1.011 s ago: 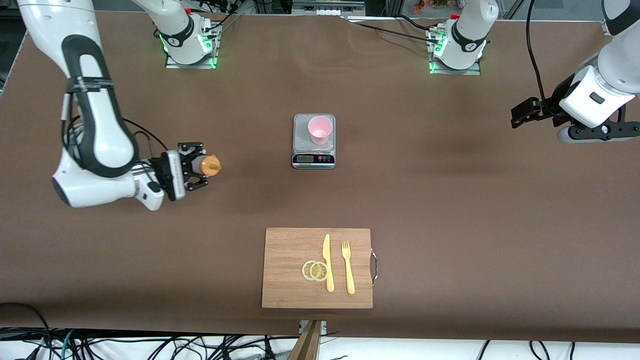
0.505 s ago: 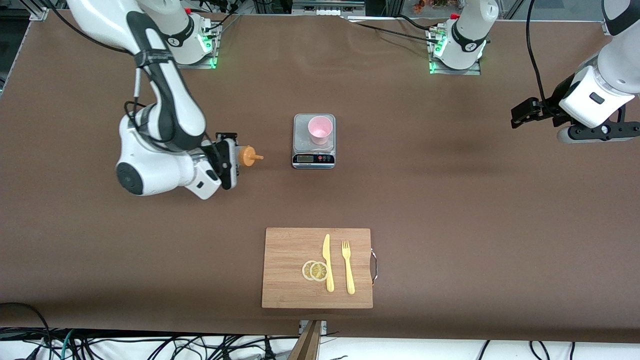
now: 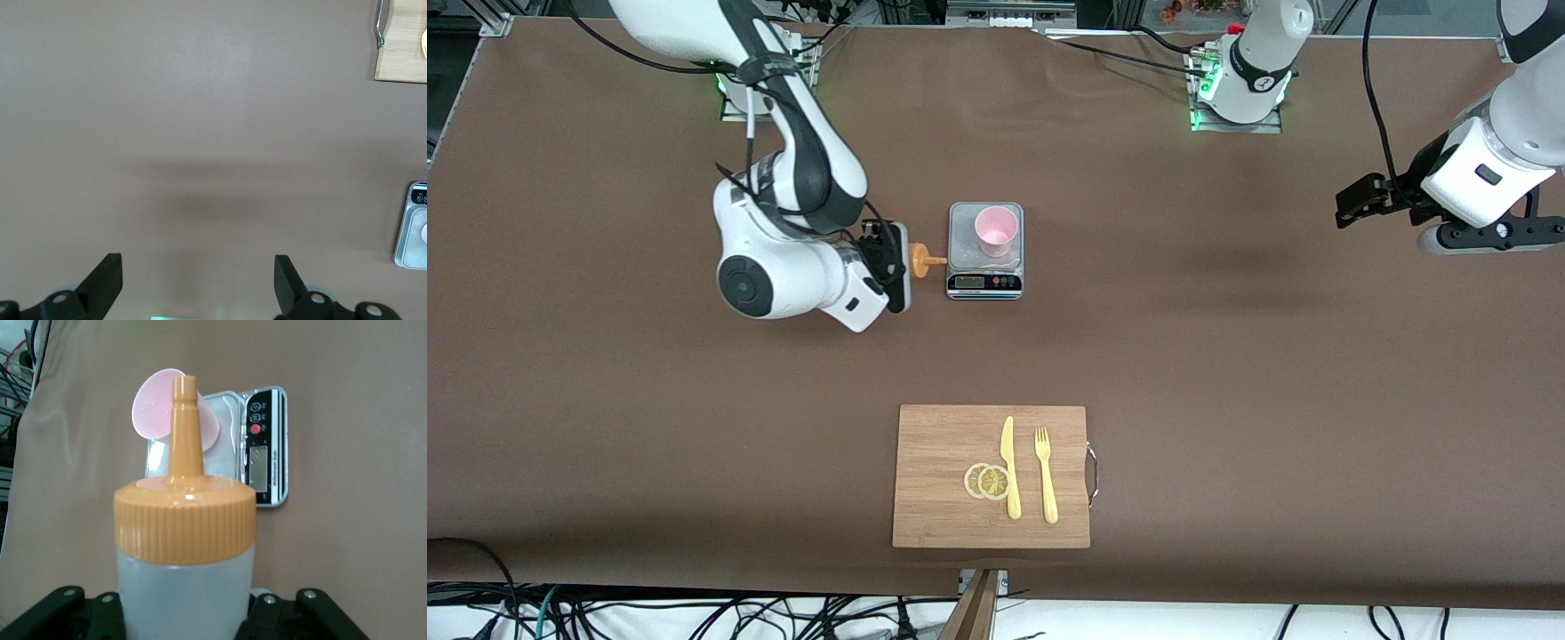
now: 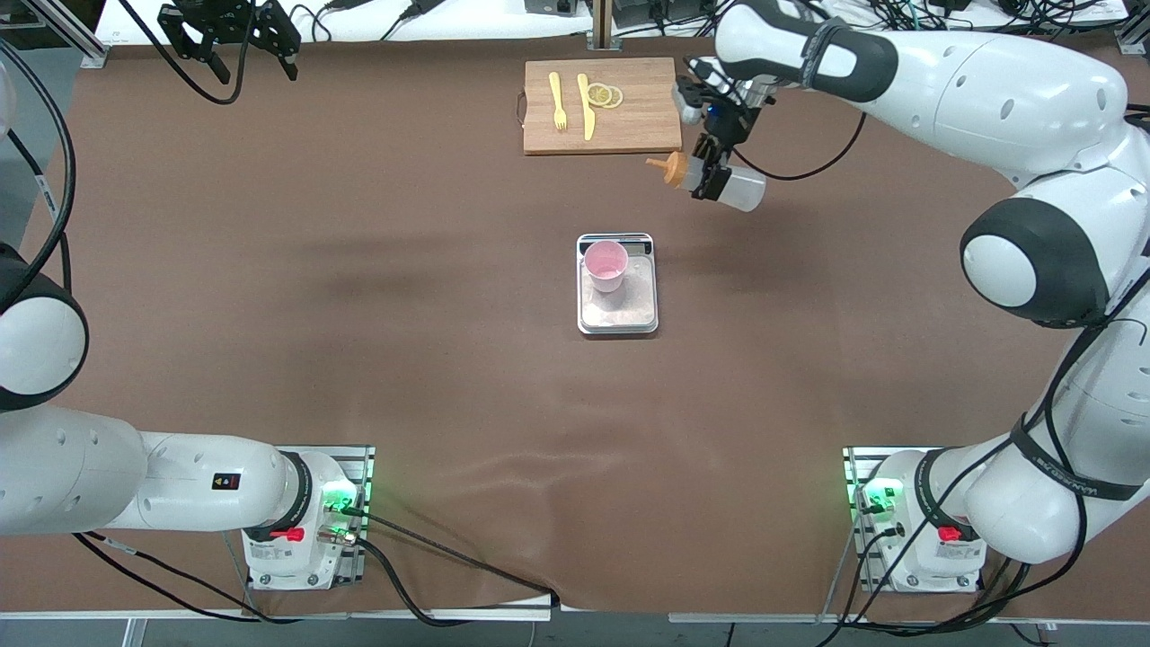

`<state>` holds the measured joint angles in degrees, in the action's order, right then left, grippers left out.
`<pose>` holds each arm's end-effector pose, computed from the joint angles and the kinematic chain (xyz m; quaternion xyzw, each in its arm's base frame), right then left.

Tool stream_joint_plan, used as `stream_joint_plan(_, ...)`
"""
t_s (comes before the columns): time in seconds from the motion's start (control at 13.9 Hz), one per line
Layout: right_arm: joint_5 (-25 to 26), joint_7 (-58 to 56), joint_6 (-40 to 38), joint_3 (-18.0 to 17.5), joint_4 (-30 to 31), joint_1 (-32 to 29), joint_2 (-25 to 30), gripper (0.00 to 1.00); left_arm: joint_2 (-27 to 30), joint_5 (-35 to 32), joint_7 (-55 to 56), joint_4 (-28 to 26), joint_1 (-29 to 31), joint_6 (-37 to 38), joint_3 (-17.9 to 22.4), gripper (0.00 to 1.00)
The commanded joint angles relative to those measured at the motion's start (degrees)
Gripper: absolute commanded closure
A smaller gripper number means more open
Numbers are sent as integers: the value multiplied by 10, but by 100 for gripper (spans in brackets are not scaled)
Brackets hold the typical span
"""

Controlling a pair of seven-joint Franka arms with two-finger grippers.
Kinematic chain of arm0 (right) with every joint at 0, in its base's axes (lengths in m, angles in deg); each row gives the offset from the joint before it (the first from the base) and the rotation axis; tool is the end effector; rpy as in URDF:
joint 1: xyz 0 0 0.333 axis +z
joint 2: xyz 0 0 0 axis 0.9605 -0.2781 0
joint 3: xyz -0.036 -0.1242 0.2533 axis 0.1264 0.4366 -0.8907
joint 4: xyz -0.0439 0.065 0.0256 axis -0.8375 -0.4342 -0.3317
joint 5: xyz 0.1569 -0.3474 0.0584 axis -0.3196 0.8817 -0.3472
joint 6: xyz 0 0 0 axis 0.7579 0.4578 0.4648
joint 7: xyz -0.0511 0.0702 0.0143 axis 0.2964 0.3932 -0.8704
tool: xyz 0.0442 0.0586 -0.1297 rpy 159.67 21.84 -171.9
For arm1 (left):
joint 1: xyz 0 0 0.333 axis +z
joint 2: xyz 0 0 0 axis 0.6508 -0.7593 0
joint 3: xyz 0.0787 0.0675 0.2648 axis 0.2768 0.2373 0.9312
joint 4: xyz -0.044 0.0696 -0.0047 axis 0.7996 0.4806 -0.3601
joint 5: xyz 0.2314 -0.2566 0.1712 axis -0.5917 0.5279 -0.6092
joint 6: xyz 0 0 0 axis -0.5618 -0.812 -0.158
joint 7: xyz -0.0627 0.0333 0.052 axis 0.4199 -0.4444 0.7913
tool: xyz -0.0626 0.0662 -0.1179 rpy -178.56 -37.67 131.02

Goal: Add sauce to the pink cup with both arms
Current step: 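Lift the squeeze bottle with the right gripper over the pink cup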

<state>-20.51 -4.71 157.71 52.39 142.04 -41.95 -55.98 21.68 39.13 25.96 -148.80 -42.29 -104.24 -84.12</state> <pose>0.5183 0.3321 0.2556 -0.6893 -0.6711 0.0714 0.2634 0.5321 -0.0459 0.5036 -0.9975 -0.0383 0.0588 0.0018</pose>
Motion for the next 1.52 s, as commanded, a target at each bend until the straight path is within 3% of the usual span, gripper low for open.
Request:
stream_joint_plan(0.0,30,27,10,4,-5,34,1,100,0,10,-1,3,1,-3,0,0)
stream_joint_plan(0.43,97,47,15,3,-6,72,-11,100,0,10,-1,3,1,-3,0,0)
stream_joint_plan(1.44,154,50,21,4,-6,114,-29,100,0,10,-2,3,2,-3,0,0)
